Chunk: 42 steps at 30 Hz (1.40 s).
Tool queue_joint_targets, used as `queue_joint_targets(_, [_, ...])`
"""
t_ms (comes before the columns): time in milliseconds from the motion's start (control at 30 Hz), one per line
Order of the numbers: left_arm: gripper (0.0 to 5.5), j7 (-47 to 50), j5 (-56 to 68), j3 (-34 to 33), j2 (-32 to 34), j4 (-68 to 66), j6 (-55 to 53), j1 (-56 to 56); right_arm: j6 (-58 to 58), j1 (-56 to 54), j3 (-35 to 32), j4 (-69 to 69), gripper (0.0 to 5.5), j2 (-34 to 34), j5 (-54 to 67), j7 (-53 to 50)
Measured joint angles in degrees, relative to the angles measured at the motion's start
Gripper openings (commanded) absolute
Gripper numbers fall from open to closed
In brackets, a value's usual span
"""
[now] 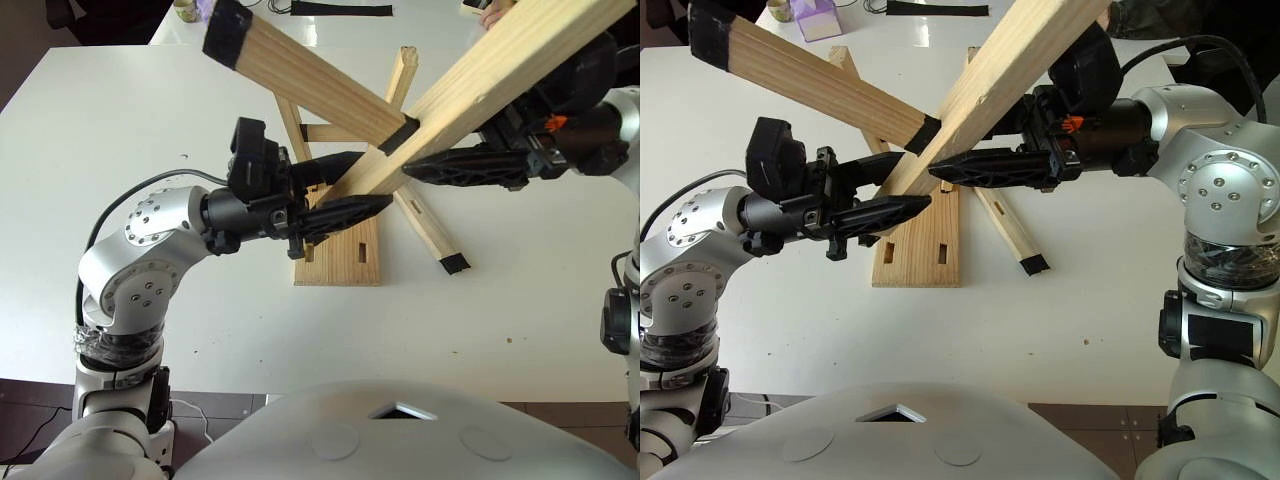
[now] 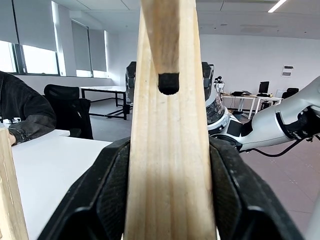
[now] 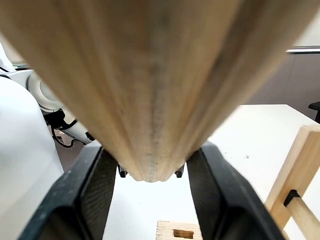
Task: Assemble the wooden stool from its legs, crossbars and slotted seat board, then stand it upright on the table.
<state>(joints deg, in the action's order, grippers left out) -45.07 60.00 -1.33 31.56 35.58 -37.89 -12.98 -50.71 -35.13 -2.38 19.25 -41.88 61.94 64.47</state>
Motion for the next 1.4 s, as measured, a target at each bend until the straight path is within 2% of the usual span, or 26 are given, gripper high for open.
queue_joint_targets(100, [2.96, 1.15, -0.24, -0.01, 0.03, -1.32, -0.94, -0.15, 1.23, 0.08, 0.05, 0.3, 2.03, 0.37, -2.09, -0.55])
queue_joint_targets(267, [3.59, 1.77, -5.39, 0.92, 0.8, -1.81, 0.07, 1.18, 0.73, -2.49, -3.42, -2.39, 2.03, 4.24, 1.53, -6.94])
queue_joint_targets(433, [3.59, 1.96, -11.37, 0.31, 2.62, -3.93, 2.27, 5.91, 0.88, -3.16, -5.19, -2.44, 2.03, 3.21, 1.73, -7.91])
queue_joint_targets(633, [3.59, -3.72, -14.46, -6.49, 8.52, -5.18, 5.91, 14.15, 2.98, -0.38, -6.24, -3.3, 2.03, 0.52, -3.83, -6.68])
queue_joint_targets(867, [3.59, -4.57, -20.03, -7.56, 9.3, -8.8, 10.02, 14.53, 10.92, 10.25, 4.66, 0.8, 2.03, -0.35, -18.46, -3.39])
queue_joint_targets(967, [3.59, -2.43, -26.86, -6.93, 9.45, -12.29, 13.79, 13.16, 17.14, 14.57, 8.15, 1.21, 2.03, -1.73, -25.37, -0.81])
queue_joint_targets(1100, [3.59, -0.55, -34.96, -5.22, 9.97, -18.61, 16.79, 13.23, 21.36, 19.6, 9.15, 1.15, 2.03, -3.56, -29.37, 1.58])
queue_joint_targets(1400, [3.59, -0.42, -40.27, -3.64, 9.95, -22.16, 20.09, 14.44, 24.27, 22.17, 9.12, 3.62, 2.03, -4.18, -30.84, 3.19])
